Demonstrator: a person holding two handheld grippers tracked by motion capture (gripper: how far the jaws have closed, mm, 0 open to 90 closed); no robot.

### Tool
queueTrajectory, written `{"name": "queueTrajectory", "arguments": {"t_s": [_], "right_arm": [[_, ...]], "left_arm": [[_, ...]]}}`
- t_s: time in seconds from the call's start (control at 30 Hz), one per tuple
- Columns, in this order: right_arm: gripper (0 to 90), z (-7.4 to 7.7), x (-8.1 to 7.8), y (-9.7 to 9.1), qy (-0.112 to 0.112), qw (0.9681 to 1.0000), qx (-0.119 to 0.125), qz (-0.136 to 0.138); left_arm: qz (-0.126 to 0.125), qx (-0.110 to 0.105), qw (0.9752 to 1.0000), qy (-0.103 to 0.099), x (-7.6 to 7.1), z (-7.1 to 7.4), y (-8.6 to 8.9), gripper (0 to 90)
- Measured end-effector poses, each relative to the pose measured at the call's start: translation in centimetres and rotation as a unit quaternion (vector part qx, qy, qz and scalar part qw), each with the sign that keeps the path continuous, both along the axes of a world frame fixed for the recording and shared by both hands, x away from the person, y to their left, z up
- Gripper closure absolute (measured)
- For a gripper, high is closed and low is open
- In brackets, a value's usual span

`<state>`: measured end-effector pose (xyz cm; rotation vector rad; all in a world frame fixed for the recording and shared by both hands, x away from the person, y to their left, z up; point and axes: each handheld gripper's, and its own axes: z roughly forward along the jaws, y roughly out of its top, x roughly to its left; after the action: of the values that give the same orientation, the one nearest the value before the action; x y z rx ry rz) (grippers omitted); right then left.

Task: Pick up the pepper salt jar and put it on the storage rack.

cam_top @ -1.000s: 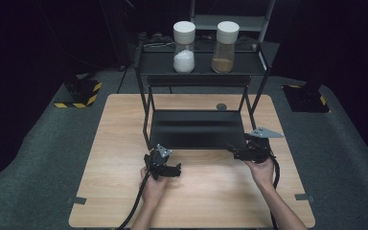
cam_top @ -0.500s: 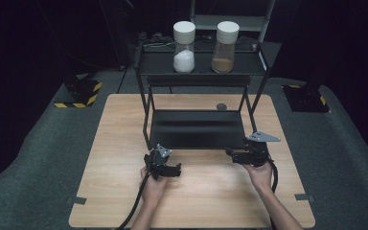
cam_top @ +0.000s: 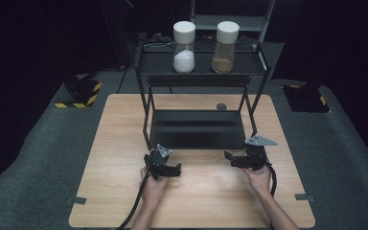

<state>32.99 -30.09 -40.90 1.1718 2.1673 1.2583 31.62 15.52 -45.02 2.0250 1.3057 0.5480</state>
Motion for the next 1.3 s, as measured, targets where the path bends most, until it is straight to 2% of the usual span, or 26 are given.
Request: {"name": "queueTrajectory", "arguments": {"t_s": [0.5,1.3], "right_arm": [[10.1,-1.5,-0.2,0.5,0.015,0.9999,-0.004,-0.005],[9.6,-3.0,-0.4,1.4,0.026,0.9989,-0.038,-0.003]], "left_arm": [[0.000,0.000,1.0000,0.000,0.0,0.0,0.0,2.3],[0.000,0.000,1.0000,0.000,0.0,0.0,0.0,2.3]]}}
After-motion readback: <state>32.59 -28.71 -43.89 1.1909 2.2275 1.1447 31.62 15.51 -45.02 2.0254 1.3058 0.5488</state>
